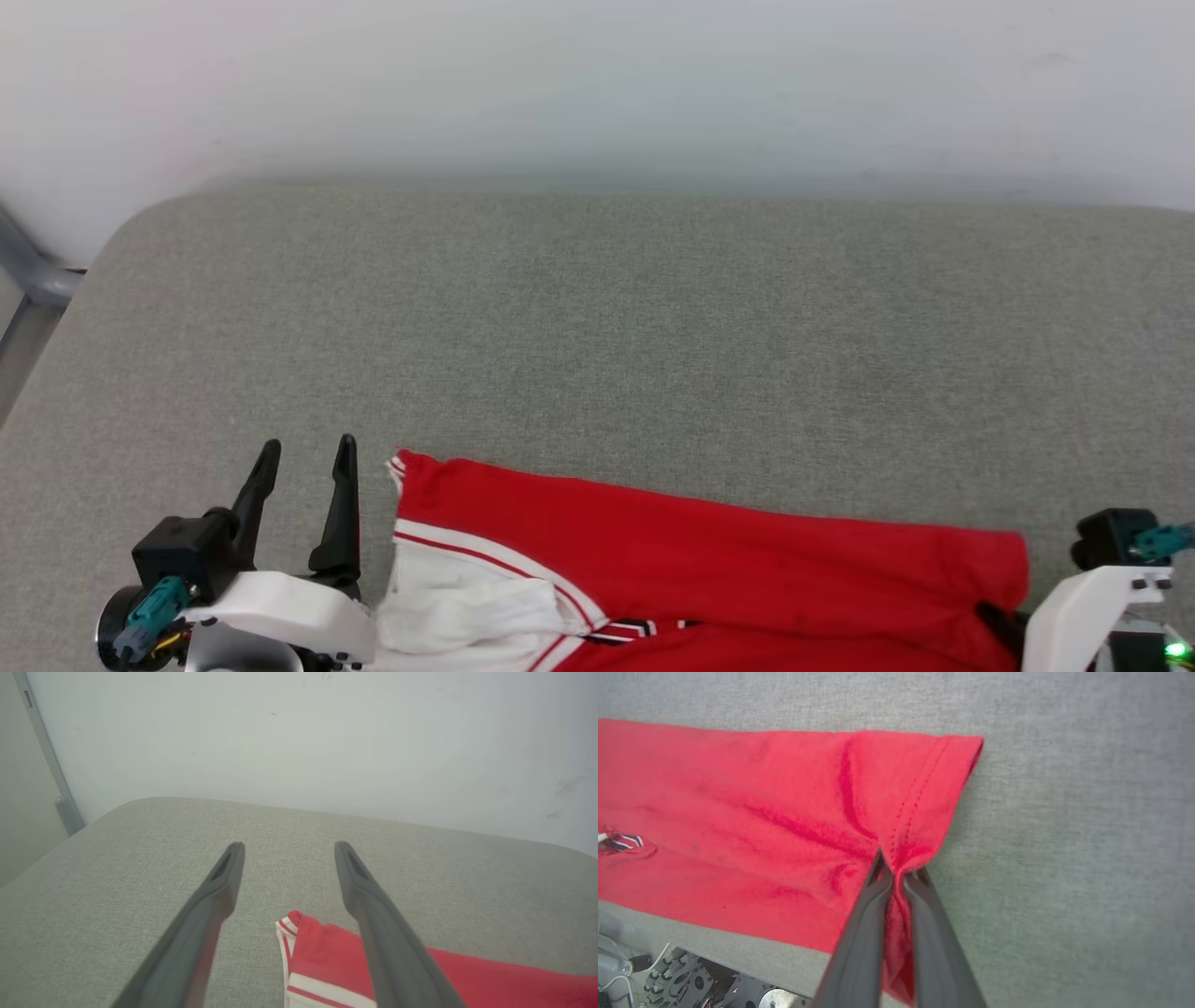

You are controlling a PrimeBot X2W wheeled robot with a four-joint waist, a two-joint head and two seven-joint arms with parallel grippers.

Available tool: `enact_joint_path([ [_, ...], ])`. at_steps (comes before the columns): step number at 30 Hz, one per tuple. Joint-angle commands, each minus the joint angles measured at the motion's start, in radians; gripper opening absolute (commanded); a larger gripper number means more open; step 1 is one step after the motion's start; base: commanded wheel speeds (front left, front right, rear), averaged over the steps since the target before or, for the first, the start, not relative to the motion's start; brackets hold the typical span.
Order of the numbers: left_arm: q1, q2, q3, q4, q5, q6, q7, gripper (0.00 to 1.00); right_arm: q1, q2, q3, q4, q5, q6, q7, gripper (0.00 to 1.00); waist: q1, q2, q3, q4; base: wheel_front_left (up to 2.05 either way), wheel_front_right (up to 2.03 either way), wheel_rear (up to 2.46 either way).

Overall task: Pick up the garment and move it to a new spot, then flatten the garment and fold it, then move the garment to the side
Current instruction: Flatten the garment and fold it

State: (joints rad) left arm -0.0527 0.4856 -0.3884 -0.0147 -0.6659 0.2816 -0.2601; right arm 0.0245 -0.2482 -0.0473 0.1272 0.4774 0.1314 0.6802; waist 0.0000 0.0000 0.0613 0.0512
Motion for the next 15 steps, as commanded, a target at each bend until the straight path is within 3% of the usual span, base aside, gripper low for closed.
enact_joint_path([
  [1, 0.015, 0.0, -0.002, 0.001, -0.003, 0.002, -0.004, 1.0, 0.0, -0.02, -0.024, -0.008, -0.001, -0.002, 0.003, 0.0, 0.0, 0.0, -0.01, -0.008, 0.0, 0.0, 0.0],
  [9, 0.031, 0.0, -0.008, 0.0, -0.008, 0.008, 0.004, 1.0, 0.037, -0.054, -0.205, -0.028, -0.006, -0.002, 0.041, 0.0, 0.0, 0.0, -0.03, -0.027, 0.0, 0.0, 0.0],
  [15, 0.036, -0.001, -0.012, 0.001, -0.011, 0.009, 0.006, 1.0, 0.04, -0.016, -0.313, -0.048, 0.025, -0.001, 0.092, 0.0, 0.0, 0.0, -0.034, -0.035, 0.0, 0.0, 0.0],
])
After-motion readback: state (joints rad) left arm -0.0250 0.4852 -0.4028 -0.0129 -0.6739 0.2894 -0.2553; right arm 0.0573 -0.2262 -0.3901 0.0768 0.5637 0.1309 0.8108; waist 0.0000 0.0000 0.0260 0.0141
